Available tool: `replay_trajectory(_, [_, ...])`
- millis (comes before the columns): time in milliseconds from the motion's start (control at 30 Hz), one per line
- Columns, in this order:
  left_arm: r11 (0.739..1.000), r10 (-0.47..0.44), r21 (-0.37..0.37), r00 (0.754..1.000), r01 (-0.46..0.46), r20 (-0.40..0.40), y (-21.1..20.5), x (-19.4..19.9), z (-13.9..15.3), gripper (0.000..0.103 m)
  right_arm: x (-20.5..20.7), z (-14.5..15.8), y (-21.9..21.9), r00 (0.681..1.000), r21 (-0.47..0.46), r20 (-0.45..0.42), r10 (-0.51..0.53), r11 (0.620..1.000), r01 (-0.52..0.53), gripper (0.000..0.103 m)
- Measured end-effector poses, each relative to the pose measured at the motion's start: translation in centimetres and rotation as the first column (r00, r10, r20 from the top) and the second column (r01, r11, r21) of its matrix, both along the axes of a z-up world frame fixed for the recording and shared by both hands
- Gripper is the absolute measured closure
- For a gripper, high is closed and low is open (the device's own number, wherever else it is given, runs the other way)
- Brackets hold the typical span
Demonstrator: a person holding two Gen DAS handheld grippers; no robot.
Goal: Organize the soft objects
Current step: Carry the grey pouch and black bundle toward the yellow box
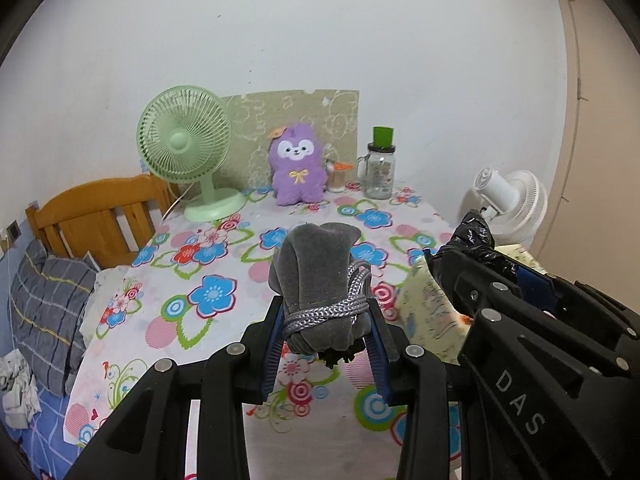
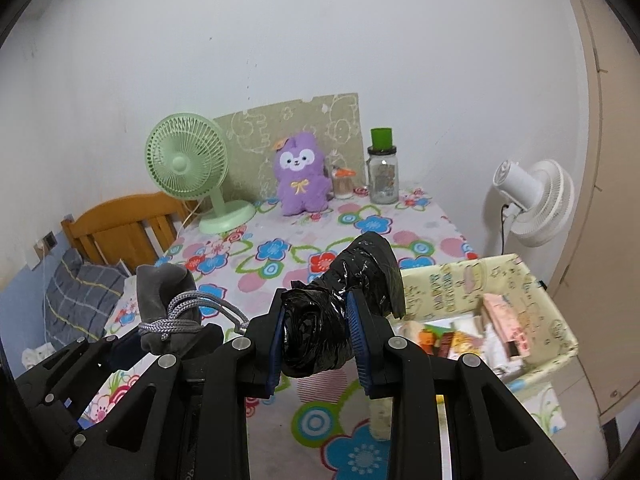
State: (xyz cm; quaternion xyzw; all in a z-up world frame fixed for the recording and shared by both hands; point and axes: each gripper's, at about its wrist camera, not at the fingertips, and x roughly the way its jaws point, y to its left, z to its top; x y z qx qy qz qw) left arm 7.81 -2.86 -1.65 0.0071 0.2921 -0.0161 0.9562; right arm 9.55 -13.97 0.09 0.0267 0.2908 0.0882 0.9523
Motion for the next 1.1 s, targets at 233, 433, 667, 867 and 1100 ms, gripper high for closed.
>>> replay_trajectory(233, [0.999, -0.048, 0.003, 0.998, 0.048, 0.026, -2.2, -0.3, 1.5, 0.065, -0.8, 1.9, -2.1, 0.999, -0.002, 0.032, -0.023, 1.000, 0.023, 0.070])
replay_trajectory(433, [0.997, -0.080, 0.007, 0.996, 0.080, 0.041, -4.1, 0.1, 2.3, 0.065, -0.3, 2.9, -4.0, 0.998, -0.006, 0.048, -0.039, 0.999, 0.039, 0.070])
replay_trajectory(667, [0.995, -0.103, 0.010, 0.994, 0.103, 0.040, -6.5, 0.8, 2.3, 0.065, 0.3, 3.1, -5.7, 0.998, -0.016, 0.057, -0.027, 0.999, 0.028, 0.070])
replay_trajectory(867, [0.992, -0.124, 0.000, 0.992, 0.124, 0.029, -8.3, 1.7, 2.0, 0.064, 1.1, 2.9, -7.6, 0.998, -0.028, 0.057, -0.033, 0.999, 0.035, 0.070])
replay_trajectory(1100, [0.989, -0.148, -0.004, 0.989, 0.148, -0.004, -10.6, 3.2, 0.7, 0.064, 2.4, 2.0, -9.8, 0.998, -0.037, 0.033, -0.049, 0.998, 0.050, 0.070])
